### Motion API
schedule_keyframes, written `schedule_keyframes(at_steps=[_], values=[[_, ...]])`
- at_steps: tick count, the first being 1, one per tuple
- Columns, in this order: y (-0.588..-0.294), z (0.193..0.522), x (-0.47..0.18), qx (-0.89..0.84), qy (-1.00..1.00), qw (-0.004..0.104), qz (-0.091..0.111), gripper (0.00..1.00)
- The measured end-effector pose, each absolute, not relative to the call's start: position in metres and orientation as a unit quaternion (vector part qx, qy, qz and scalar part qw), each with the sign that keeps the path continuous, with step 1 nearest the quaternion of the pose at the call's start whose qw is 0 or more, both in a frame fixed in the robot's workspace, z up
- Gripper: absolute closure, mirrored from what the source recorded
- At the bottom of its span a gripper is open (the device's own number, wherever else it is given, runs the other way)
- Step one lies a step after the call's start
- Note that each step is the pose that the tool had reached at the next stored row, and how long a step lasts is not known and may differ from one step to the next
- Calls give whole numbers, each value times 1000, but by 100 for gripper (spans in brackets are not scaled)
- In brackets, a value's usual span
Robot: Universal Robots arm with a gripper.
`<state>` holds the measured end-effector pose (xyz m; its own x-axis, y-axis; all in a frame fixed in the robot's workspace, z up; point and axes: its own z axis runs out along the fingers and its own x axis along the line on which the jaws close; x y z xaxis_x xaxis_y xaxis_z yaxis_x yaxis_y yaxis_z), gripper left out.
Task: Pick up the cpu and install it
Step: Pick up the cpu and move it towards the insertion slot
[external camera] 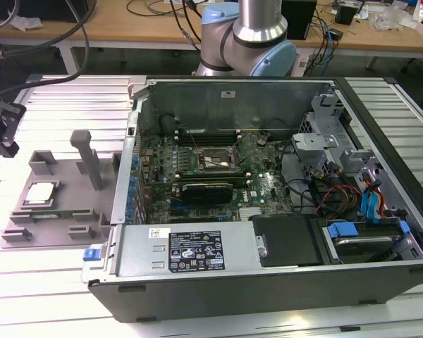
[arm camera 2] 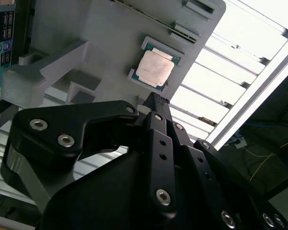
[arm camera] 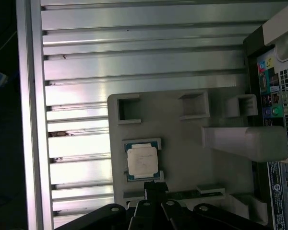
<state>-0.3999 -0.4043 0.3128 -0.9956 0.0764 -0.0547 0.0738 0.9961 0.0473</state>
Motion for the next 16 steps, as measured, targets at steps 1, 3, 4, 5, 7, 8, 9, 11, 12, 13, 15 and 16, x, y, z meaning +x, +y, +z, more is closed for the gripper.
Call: schedule_keyframes(at_steps=[1, 3, 4, 5, 7, 8, 9, 11, 12, 13, 15, 16], values=[[-404, 313, -400, 38, 999, 28, 23, 89], [-404, 310, -400, 38, 999, 28, 23, 89], [-404, 307, -400, 38, 999, 28, 23, 89], [-404, 305, -400, 38, 999, 28, 23, 89], [-404, 298, -400, 38, 999, 28, 23, 89], [-404, 294, -400, 38, 999, 28, 23, 89], [-404, 291, -400, 38, 999, 28, 23, 89], [-404, 287, -400, 38, 999, 28, 23, 89], [-404, 285, -400, 38, 999, 28, 23, 89], [-404, 284, -400, 38, 999, 28, 23, 89], [-404, 281, -400, 38, 999, 28, 23, 89], [-404, 280, -400, 38, 999, 28, 23, 89]])
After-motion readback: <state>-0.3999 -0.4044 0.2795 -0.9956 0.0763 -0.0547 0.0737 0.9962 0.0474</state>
